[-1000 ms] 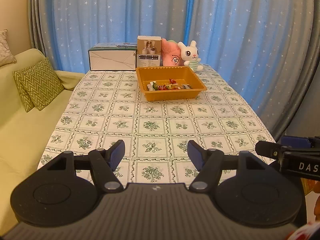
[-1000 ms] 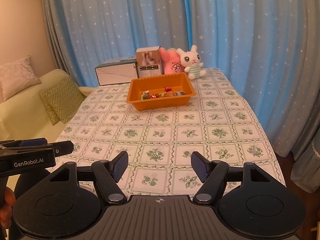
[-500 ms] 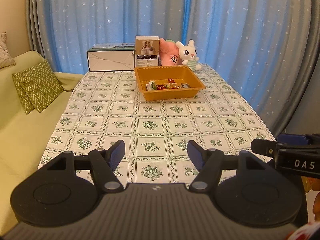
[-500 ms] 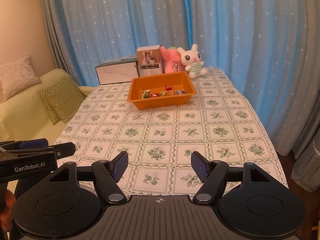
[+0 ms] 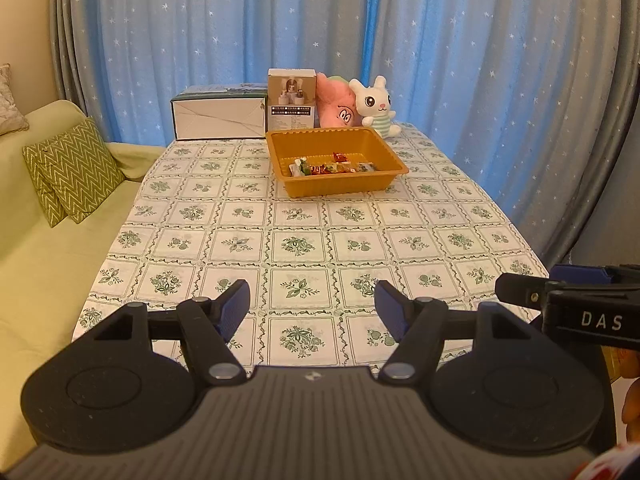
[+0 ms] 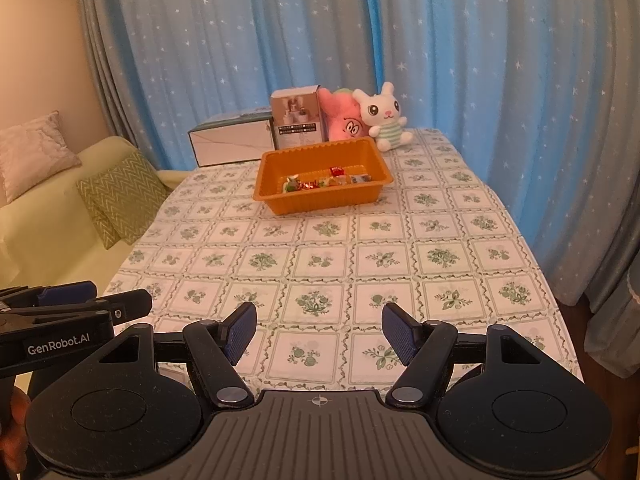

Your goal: Organize snacks

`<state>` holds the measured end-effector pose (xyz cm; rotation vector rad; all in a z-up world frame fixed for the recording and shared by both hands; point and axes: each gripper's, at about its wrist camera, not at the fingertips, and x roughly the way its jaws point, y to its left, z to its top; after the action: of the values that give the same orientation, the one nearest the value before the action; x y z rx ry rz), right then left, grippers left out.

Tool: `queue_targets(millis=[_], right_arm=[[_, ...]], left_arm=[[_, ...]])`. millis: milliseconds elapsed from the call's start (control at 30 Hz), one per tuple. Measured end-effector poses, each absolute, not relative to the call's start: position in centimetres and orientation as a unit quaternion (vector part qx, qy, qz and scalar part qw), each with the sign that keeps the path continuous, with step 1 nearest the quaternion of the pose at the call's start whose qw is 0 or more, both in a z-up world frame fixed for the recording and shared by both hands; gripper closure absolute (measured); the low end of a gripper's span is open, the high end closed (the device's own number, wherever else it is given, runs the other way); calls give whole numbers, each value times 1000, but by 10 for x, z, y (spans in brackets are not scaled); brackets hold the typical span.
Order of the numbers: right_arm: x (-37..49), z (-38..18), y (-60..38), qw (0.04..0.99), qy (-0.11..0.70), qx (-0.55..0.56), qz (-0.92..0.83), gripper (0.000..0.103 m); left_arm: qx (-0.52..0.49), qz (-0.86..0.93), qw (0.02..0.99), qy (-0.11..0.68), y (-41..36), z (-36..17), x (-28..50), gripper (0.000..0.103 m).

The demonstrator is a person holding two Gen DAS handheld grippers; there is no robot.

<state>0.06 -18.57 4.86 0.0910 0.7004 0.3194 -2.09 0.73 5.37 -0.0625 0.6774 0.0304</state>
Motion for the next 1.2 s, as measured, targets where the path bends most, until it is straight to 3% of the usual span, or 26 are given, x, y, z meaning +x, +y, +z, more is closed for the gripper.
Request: queue_targets(millis=[1200], right_arm=[[1, 46, -186, 925, 343, 46, 155, 34]], left_arm=[[-36, 12, 941, 336, 8, 48, -22, 36]])
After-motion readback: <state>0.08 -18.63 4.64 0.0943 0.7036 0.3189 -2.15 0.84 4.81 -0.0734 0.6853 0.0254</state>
